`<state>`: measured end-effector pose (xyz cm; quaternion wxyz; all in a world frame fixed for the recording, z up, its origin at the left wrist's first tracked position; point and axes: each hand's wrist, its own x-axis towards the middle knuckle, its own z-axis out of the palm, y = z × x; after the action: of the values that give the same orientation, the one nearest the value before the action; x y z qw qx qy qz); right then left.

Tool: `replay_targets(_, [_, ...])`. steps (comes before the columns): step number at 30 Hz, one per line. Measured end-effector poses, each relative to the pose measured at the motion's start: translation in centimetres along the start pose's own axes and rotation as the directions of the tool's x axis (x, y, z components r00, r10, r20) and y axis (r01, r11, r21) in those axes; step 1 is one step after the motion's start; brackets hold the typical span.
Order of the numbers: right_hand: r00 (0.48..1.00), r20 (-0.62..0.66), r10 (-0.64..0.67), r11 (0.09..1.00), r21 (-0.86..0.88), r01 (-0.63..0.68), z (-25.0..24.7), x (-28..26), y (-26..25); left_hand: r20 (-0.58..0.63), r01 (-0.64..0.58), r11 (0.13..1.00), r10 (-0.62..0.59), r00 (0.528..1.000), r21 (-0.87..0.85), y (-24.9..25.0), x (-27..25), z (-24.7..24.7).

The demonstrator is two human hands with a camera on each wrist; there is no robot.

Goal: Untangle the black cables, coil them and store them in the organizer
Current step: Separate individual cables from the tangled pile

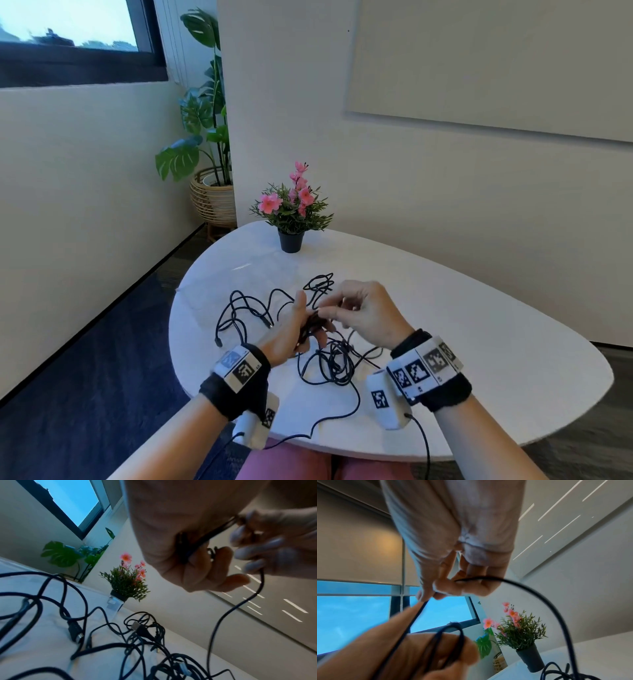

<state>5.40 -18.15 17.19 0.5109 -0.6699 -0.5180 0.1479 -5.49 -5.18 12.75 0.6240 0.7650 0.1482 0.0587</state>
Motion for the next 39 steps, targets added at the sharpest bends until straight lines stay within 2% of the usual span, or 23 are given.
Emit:
replay_targets(2, [0.992, -0.113, 0.053, 0.997, 0.053, -0.047, -0.5, 0.5, 0.6, 0.112, -0.028, 0.998, 0.033, 0.993, -0.049, 0.2, -0.4, 0.4])
replay_targets(4, [0.979, -0.178, 0.101, 0.991, 0.1, -0.084, -0.6, 0.8, 1.3, 0.152, -0.086, 0.99, 0.103, 0.983, -0.111, 0.7, -0.6, 0.5])
replay_targets(6, [0.963, -0.221, 0.155, 0.982, 0.141, -0.125, -0.5, 0.8, 2.2, 0.1, -0.09, 0.956, 0.122, 0.987, -0.278, 1.5, -0.6, 0.3])
replay_targets(7, [0.957, -0.227, 0.182, 0.975, 0.165, -0.146, -0.5, 0.6, 2.7, 0.047, -0.096, 0.913, 0.124, 0.991, -0.396, 1.8, -0.5, 0.1])
replay_targets(9, [0.951, -0.205, 0.233, 0.955, 0.232, -0.184, -0.3, 0.0, 3.4, -0.086, -0.147, 0.801, 0.119, 0.989, -0.581, 2.1, 0.0, -0.5])
replay_targets(12, [0.954, -0.122, 0.273, 0.939, 0.25, -0.236, 0.3, -1.1, 4.1, -0.264, -0.175, 0.757, 0.004, 0.965, -0.63, 1.6, 0.9, -1.2])
replay_targets(14, [0.963, -0.06, 0.264, 0.938, 0.249, -0.241, 1.2, -1.8, 4.3, -0.311, -0.183, 0.716, -0.05, 0.949, -0.674, 1.3, 1.2, -1.4])
replay_targets(17, [0.954, 0.069, 0.291, 0.93, 0.215, -0.299, 3.1, -2.8, 4.7, -0.328, -0.212, 0.667, -0.052, 0.943, -0.715, 1.9, 1.3, -1.3])
replay_targets(20, [0.885, 0.276, 0.375, 0.918, 0.024, -0.397, 5.0, -3.9, 4.9, -0.365, -0.231, 0.68, -0.058, 0.929, -0.696, 2.4, 1.4, -1.2])
replay_targets(23, [0.839, 0.41, 0.358, 0.928, -0.258, -0.27, 5.5, -4.2, 4.1, -0.431, -0.21, 0.77, -0.092, 0.898, -0.602, 2.2, 1.6, -1.6])
replay_targets(25, [0.826, 0.465, 0.317, 0.917, -0.372, -0.142, 4.8, -3.7, 3.2, -0.487, -0.157, 0.898, -0.071, 0.871, -0.411, 1.6, 1.9, -2.0])
replay_targets(27, [0.832, 0.493, 0.255, 0.932, -0.354, -0.076, 3.8, -2.9, 1.9, -0.496, -0.106, 0.993, 0.07, 0.866, -0.045, 0.8, 1.9, -2.1])
replay_targets(28, [0.85, 0.48, 0.217, 0.947, -0.317, -0.062, 3.2, -2.4, 1.2, -0.441, -0.087, 0.98, 0.159, 0.883, 0.18, 0.4, 1.8, -2.0])
replay_targets(29, [0.879, 0.445, 0.17, 0.959, -0.278, -0.045, 2.5, -1.9, 0.6, -0.357, -0.078, 0.931, 0.212, 0.91, 0.356, 0.3, 1.5, -1.8])
replay_targets(30, [0.913, 0.39, 0.119, 0.968, -0.25, -0.019, 1.8, -1.4, 0.0, -0.282, -0.083, 0.89, 0.229, 0.932, 0.449, 0.4, 1.1, -1.5])
replay_targets(31, [0.944, 0.322, 0.071, 0.972, -0.233, 0.006, 1.1, -0.8, -0.4, -0.229, -0.101, 0.885, 0.226, 0.947, 0.454, 0.7, 0.6, -1.1])
replay_targets(33, [0.987, 0.16, 0.025, 0.979, -0.204, 0.008, -0.3, 0.2, -0.7, -0.139, -0.104, 0.96, 0.143, 0.98, 0.259, 1.5, -0.1, -0.2])
replay_targets(35, [0.999, -0.008, 0.037, 0.99, -0.138, -0.037, -1.4, 0.9, -0.1, -0.032, -0.056, 0.998, 0.057, 0.998, 0.014, 1.8, -0.4, 0.3])
replay_targets(37, [0.987, -0.128, 0.097, 0.994, -0.033, -0.102, -1.9, 1.2, 1.0, 0.048, -0.076, 0.994, 0.08, 0.996, -0.08, 2.0, -0.5, 0.2])
replay_targets(39, [0.971, -0.186, 0.153, 0.987, 0.07, -0.142, -1.8, 1.0, 1.9, 0.058, -0.113, 0.985, 0.121, 0.991, -0.132, 2.2, -0.4, 0.0])
